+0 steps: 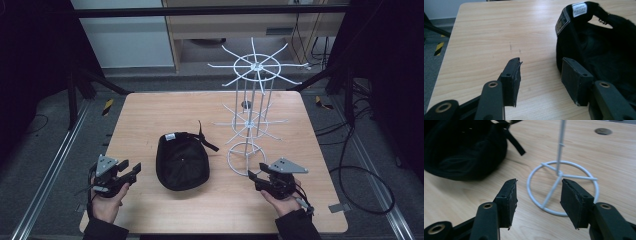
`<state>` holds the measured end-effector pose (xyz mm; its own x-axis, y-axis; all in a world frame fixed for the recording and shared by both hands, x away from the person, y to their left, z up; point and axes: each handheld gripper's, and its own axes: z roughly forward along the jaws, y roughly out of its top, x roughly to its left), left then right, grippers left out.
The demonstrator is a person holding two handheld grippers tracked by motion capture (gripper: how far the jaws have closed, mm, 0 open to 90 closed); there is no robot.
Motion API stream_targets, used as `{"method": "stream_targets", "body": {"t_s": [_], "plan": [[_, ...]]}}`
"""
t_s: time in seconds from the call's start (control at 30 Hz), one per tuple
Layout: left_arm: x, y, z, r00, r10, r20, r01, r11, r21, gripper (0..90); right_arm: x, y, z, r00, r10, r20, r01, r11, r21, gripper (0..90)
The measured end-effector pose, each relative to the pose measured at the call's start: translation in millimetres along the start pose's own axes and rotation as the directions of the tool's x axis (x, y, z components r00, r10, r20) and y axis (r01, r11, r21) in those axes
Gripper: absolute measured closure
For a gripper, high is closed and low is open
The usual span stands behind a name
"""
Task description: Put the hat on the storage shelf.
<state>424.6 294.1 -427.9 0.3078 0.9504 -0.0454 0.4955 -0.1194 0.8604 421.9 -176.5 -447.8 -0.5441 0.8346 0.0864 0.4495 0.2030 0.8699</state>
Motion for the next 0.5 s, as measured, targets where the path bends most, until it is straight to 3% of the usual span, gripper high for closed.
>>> {"method": "stream_targets", "body": {"t_s": [0.23,0.33,0.5], "plan": [[-16.0,13.1,1.7,0.9987,0.047,0.021,-0.046,0.9987,-0.02,49.8,27.6,9.2,7.8,0.9966,-0.042,-0.071,0.042,0.9991,0.0,48.3],[-23.8,19.8,4.6,0.9966,0.078,0.027,-0.077,0.9967,-0.025,50.0,36.7,11.9,14.1,0.994,-0.043,-0.101,0.043,0.9991,-0.001,48.3],[-34.1,28.4,16.9,0.9951,0.095,0.027,-0.094,0.9952,-0.029,50.6,49.1,13.8,26.4,0.9912,-0.046,-0.124,0.048,0.9988,0.01,48.1]]}}
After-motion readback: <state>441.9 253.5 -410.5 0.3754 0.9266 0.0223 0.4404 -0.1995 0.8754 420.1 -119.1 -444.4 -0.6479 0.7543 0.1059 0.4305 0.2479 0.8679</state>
